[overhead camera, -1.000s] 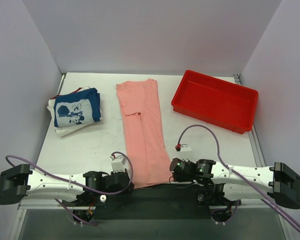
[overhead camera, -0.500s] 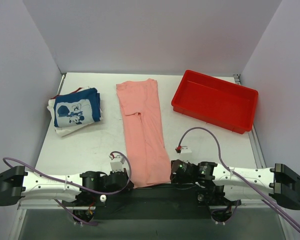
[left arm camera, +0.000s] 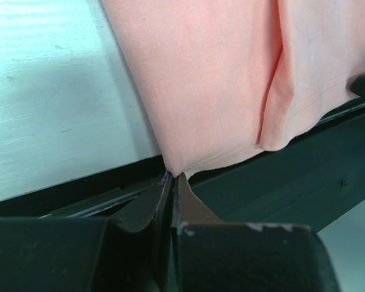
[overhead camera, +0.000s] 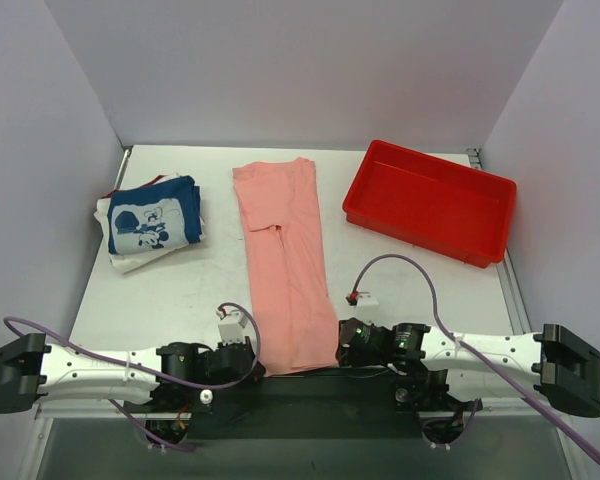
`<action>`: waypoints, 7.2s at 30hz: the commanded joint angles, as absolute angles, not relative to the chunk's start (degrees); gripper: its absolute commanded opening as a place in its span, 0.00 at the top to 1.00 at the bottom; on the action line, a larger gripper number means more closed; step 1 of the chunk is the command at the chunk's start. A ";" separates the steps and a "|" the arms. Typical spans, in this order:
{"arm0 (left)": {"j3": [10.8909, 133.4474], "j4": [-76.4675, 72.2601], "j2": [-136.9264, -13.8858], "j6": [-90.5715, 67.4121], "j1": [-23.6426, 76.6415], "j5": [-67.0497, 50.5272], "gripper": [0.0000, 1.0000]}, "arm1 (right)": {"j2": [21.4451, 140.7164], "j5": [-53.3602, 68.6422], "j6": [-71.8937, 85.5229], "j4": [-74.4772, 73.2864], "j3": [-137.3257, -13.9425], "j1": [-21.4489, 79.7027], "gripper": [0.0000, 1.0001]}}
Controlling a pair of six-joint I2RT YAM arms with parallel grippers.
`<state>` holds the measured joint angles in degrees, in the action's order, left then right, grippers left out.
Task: Fold and stack the t-shirts
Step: Grab the bottom of the folded rectangular tshirt with both arms, then fold the folded rectangular tshirt in 1/3 of the way, then grab one side of the 2/3 rectangular tshirt with both arms
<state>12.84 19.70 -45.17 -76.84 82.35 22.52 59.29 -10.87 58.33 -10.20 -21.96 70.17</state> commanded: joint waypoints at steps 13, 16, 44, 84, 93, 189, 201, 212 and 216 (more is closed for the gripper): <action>14.24 23.55 -40.78 -76.11 82.35 25.40 1.00 | 60.56 -8.09 55.81 -7.74 -21.45 70.49 0.90; 14.50 23.56 -40.17 -75.76 82.27 25.84 1.00 | 60.21 -8.09 55.55 -7.73 -21.71 70.40 1.00; 20.74 19.96 -39.20 -63.65 76.04 30.68 1.00 | 63.19 -12.83 46.06 -9.32 -35.33 65.05 1.00; 34.27 -21.97 -78.12 -38.50 20.48 -8.87 1.00 | 105.55 8.61 32.08 -1.75 -76.28 34.90 1.00; 39.90 -24.61 -90.52 -38.67 15.30 -13.18 1.00 | 112.85 9.67 31.55 -3.95 -83.14 32.34 1.00; 21.97 -12.66 -77.70 -35.51 26.37 -4.93 1.00 | 94.57 9.67 37.53 10.63 -45.18 37.71 1.00; 18.98 -1.76 -55.22 -38.41 30.23 2.63 1.00 | 83.15 3.96 37.88 7.04 -41.66 40.69 1.00; 21.62 17.30 -37.72 -39.81 34.54 5.10 1.00 | 73.66 -14.49 38.76 -4.82 -43.50 55.43 1.00; 24.60 24.59 -32.97 -39.81 36.55 5.62 1.00 | 69.71 -21.17 40.34 -10.79 -44.21 61.16 1.00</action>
<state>20.38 17.67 -35.90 -39.42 35.35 3.92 73.14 -11.53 38.92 -3.03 -41.82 58.04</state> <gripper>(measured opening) 0.036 0.077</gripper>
